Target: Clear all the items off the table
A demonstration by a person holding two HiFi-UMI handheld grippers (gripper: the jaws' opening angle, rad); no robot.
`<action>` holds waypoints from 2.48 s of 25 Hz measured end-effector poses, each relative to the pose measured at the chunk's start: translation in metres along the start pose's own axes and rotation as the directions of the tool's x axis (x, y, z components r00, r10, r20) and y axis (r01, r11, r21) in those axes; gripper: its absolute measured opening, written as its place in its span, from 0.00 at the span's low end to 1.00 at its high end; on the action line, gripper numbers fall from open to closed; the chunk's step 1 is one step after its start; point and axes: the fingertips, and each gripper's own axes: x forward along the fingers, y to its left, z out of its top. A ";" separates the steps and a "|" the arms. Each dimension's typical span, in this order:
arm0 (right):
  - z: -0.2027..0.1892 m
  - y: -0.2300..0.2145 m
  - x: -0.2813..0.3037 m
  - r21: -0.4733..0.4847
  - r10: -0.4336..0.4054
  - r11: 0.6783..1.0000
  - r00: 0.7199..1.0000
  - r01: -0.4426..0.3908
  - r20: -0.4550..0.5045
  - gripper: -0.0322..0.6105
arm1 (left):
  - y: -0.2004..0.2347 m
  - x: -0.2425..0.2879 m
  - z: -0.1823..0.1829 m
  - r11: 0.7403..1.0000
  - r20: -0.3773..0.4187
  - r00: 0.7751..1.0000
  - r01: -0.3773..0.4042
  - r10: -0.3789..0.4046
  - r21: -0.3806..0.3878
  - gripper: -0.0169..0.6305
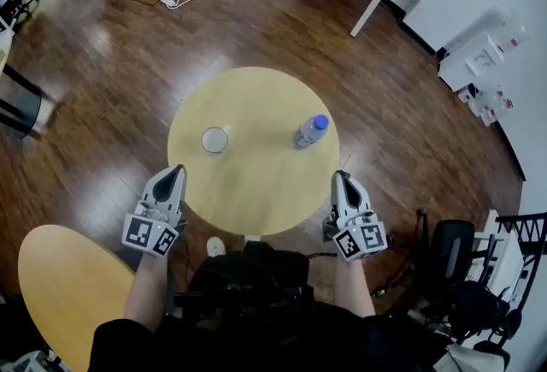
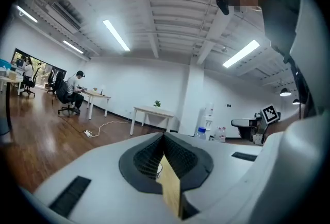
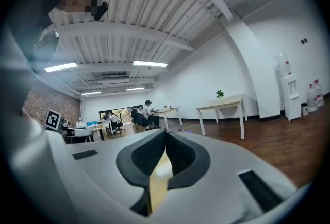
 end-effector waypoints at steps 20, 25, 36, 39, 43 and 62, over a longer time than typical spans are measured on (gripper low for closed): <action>-0.124 0.041 0.075 0.153 0.247 0.965 0.941 -0.215 -0.234 0.06 | 0.034 0.075 -0.119 0.989 -0.221 0.974 -0.080 0.051 -0.127 0.75; -0.143 0.028 0.070 0.228 0.233 0.958 0.938 -0.175 -0.257 0.06 | 0.029 0.099 -0.145 0.996 -0.268 0.963 -0.061 0.043 -0.060 0.77; -0.164 0.022 0.068 0.265 0.235 0.952 0.924 -0.155 -0.302 0.06 | 0.032 0.143 -0.177 0.998 -0.262 0.963 -0.056 0.065 0.040 0.77; -0.170 0.021 0.065 0.277 0.235 0.949 0.919 -0.147 -0.318 0.06 | 0.032 0.150 -0.178 0.997 -0.250 0.966 -0.056 0.066 0.047 0.77; -0.174 0.023 0.063 0.290 0.242 0.945 0.914 -0.148 -0.325 0.06 | 0.030 0.153 -0.175 0.997 -0.253 0.965 -0.051 0.065 0.061 0.77; -0.148 0.004 0.044 0.266 0.268 0.945 0.915 -0.190 -0.300 0.06 | 0.008 0.143 -0.164 0.997 -0.225 0.971 -0.069 0.074 0.032 0.67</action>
